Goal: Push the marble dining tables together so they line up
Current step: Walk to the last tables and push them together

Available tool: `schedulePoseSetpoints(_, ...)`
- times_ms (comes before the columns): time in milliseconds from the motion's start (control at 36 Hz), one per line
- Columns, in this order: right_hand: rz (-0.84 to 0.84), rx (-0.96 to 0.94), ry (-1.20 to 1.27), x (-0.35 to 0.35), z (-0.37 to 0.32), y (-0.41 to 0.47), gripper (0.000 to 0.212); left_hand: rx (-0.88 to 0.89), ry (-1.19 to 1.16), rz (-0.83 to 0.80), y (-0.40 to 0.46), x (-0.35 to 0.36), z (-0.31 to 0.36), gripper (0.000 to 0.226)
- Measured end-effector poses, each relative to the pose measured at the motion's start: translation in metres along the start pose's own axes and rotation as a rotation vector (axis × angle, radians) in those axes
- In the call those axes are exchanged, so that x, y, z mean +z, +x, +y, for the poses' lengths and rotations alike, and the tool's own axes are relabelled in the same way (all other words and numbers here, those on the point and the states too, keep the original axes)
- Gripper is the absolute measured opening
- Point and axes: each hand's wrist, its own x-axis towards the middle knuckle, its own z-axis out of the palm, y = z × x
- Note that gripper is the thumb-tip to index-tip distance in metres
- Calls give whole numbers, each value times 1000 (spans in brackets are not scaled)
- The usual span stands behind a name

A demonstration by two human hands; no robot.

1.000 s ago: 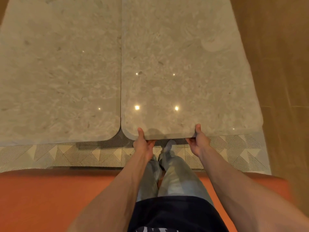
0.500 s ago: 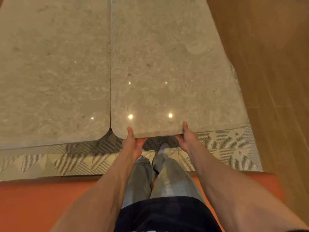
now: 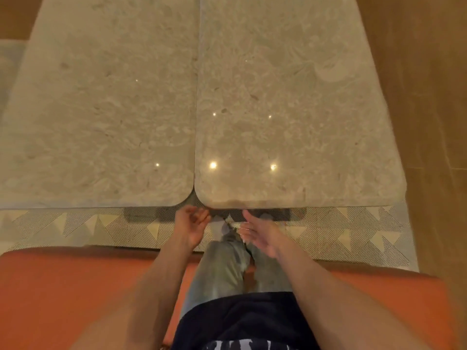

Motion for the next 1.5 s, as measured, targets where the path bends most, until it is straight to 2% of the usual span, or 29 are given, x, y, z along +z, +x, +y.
schedulePoseSetpoints(111,-124,56,-110,69,11,5,62,90,-126,126,2,-45,46,17)
schedulePoseSetpoints(167,-162,54,-115,102,12,9,63,117,-180,117,3,-54,70,15)
schedulePoseSetpoints(250,-177,50,-62,146,18,14,61,102,-252,82,4,-58,98,26)
schedulePoseSetpoints(361,-115,33,89,195,26,24,59,94,-236,72,9,-63,123,40)
schedulePoseSetpoints(500,-13,12,369,241,38,44,58,127,-171,50,23,-82,162,35)
schedulePoseSetpoints(611,116,-49,597,267,44,58,62,65,-187,6,38,-100,184,38)
schedulePoseSetpoints(722,205,-101,648,278,47,58,59,23,-246,-96,42,-115,182,59)
schedulePoseSetpoints(1000,200,-165,551,274,50,57,57,49,-227,-155,44,-120,179,58)
schedulePoseSetpoints(1500,170,-193,551,272,58,63,53,59,-229,-180,38,-125,177,55)
